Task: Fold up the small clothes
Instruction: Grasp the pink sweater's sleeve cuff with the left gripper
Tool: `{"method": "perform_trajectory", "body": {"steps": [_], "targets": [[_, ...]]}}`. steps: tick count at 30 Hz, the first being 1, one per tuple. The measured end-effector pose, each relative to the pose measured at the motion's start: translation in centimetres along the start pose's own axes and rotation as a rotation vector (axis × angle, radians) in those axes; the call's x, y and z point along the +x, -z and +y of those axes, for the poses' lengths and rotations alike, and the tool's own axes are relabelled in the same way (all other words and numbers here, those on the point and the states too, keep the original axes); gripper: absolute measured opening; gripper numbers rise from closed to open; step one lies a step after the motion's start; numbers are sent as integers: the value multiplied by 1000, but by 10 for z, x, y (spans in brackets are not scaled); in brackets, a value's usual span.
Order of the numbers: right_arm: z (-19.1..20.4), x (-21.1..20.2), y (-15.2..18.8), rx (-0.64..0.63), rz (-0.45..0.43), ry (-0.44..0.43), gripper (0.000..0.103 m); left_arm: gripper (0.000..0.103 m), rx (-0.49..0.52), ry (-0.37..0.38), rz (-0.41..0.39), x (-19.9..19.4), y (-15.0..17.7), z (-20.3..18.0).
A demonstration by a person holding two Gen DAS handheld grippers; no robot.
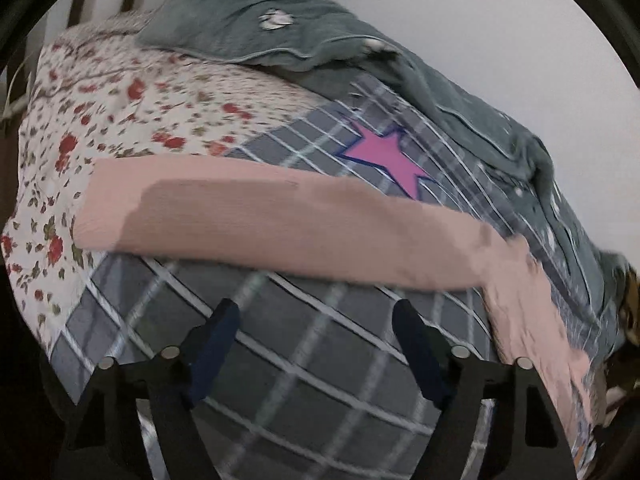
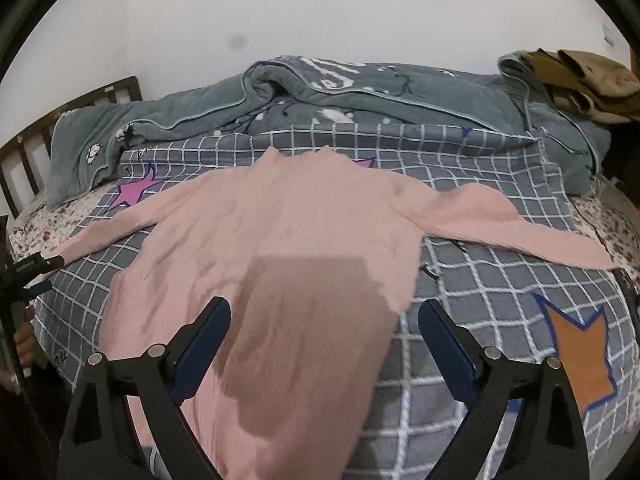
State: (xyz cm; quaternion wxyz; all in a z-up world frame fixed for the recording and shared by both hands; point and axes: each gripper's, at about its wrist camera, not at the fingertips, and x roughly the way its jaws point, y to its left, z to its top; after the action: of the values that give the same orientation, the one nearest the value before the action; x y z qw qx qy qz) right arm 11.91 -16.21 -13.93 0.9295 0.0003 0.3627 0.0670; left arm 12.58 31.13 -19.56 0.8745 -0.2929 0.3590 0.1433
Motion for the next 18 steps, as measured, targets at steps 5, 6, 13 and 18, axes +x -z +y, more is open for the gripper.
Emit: {"method": "perform_trajectory", "body": {"steps": [5,6,13,18], "targets": [[8,20,-6,42,31,-62,94,74,-102,10,-33,10,-19,29],[9,21,-6,39,34,-65,94,69,-112,-8,-35,13,-22,33],[0,21,-15,8,14,-19,94,17,-108,-148,-108,13,-39,41],[-23,18,-19,29,-2,-5,94,8,-4,-183,-153,-5,-54,7]]}}
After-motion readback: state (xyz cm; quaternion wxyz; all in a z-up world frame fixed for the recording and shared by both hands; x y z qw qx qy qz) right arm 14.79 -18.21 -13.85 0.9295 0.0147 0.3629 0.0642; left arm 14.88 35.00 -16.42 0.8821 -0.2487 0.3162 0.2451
